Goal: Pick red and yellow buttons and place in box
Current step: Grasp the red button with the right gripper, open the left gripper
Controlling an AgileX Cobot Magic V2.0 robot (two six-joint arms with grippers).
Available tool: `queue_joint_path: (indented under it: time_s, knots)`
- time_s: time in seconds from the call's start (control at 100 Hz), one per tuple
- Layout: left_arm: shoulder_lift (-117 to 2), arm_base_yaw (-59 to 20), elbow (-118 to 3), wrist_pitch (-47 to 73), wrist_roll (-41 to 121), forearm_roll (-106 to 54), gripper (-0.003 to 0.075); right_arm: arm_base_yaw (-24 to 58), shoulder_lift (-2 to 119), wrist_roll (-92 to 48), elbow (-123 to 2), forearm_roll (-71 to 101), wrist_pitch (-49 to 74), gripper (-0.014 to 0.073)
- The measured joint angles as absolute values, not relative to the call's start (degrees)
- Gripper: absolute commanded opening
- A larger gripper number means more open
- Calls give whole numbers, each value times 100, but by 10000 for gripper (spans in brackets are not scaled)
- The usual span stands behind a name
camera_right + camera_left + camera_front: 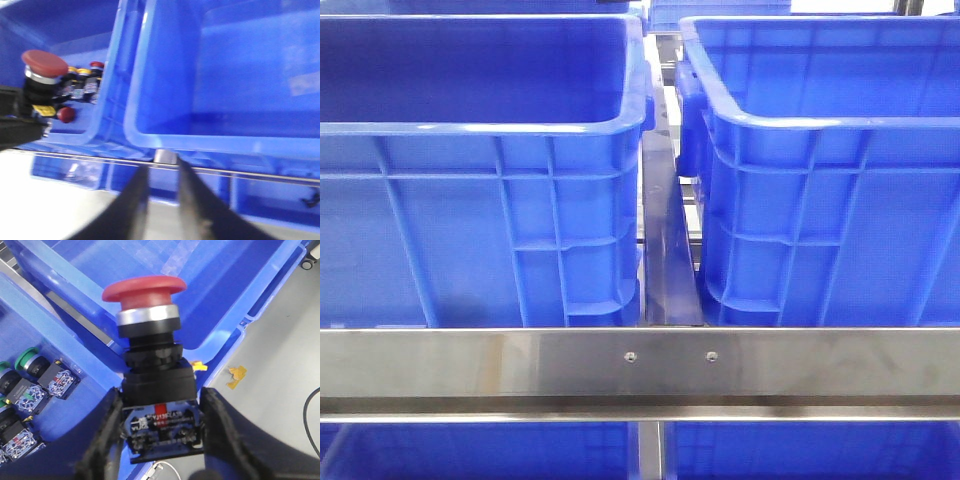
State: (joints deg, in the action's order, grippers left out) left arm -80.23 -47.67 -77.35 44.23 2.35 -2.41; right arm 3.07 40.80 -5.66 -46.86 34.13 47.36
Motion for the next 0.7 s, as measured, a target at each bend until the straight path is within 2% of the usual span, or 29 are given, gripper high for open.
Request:
queue_joint_path:
  time_s: [0.05,0.11,0.35,0.7]
  knots:
    - [-8023,-4767,-7735,4423,235,-241,-19,307,4141,-566,-4686,3588,4724,452]
    - [-8023,-4767,-7735,4423,235,-241,-19,307,4169,-629,-4686,3821,4670,479]
    - [-8023,-4767,-7735,4423,235,-241,-19,307,4722,-1958,-4686,5680,4536,477]
    - [-8023,-4767,-7735,4423,235,-241,-19,453,6425,-3961,-4747,7992,4822,477]
